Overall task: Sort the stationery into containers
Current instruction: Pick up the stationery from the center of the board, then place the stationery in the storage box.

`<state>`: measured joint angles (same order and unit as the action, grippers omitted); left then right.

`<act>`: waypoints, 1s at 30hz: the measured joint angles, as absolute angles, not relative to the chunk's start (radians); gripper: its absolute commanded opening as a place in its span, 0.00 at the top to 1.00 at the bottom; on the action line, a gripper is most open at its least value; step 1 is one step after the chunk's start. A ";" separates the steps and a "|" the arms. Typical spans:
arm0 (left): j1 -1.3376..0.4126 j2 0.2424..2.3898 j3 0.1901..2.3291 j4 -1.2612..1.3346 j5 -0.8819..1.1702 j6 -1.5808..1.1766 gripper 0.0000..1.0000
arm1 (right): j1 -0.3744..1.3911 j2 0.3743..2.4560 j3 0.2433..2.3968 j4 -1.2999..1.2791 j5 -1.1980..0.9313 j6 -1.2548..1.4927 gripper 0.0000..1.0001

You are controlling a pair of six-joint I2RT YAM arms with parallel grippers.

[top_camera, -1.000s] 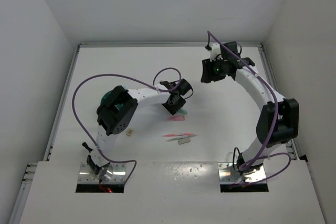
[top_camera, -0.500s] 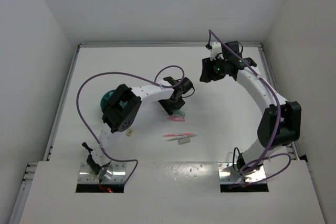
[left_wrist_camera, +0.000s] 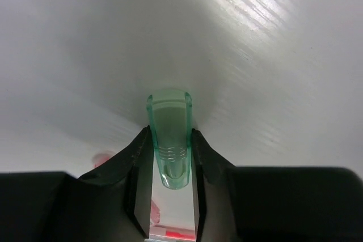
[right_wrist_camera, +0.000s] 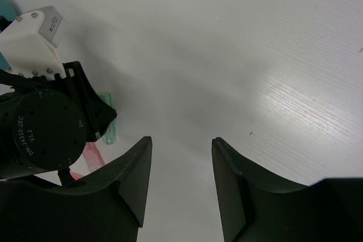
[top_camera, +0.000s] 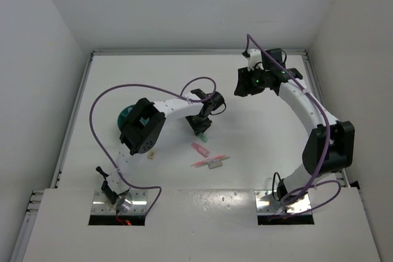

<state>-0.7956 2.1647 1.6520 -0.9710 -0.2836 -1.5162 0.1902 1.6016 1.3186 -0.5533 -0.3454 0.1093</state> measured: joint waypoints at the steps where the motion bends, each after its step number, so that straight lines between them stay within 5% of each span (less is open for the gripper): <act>1: -0.796 2.165 1.652 -0.968 -0.289 -1.506 0.98 | 0.189 1.601 1.318 -0.554 -0.348 0.110 0.53; 5: -0.796 2.136 1.654 -0.969 -0.342 -1.448 1.00 | 0.185 1.601 1.317 -0.553 -0.363 0.110 0.57; 6: -0.796 2.112 1.657 -0.972 -0.360 -1.422 1.00 | 0.185 1.601 1.317 -0.554 -0.370 0.110 0.63; 7: -0.796 2.085 1.661 -0.975 -0.374 -1.406 1.00 | 0.184 1.602 1.317 -0.554 -0.375 0.106 0.87; 9: -0.796 2.009 1.668 -0.976 -0.414 -1.348 1.00 | 0.184 1.602 1.316 -0.554 -0.395 0.100 0.98; 10: -0.796 1.955 1.671 -0.976 -0.443 -1.314 1.00 | 0.184 1.602 1.316 -0.554 -0.405 0.093 0.93; 14: -0.793 1.657 1.595 -0.895 -0.612 -1.161 1.00 | 0.184 1.602 1.309 -0.557 -0.476 0.044 0.42; 15: -0.785 1.551 1.535 -0.868 -0.660 -1.114 1.00 | 0.184 1.602 1.307 -0.561 -0.499 0.028 0.40; 18: -0.715 1.248 1.303 -0.749 -0.778 -0.974 1.00 | 0.184 1.607 1.304 -0.583 -0.579 -0.031 0.45; 20: -0.637 1.098 1.152 -0.677 -0.838 -0.892 1.00 | 0.184 1.616 1.304 -0.598 -0.631 -0.068 0.65; 23: -0.519 0.965 1.006 -0.629 -0.897 -0.794 1.00 | 0.185 1.641 1.304 -0.628 -0.699 -0.107 0.80; 30: -0.316 0.994 0.964 -0.547 -0.906 -0.680 1.00 | 0.184 1.699 1.304 -0.684 -0.767 -0.140 0.80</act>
<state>-0.3164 0.9939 0.9638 -0.5468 -0.9058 -0.6804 0.1844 1.6993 1.3045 -0.6838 -0.7670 -0.1398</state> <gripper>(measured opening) 0.306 0.198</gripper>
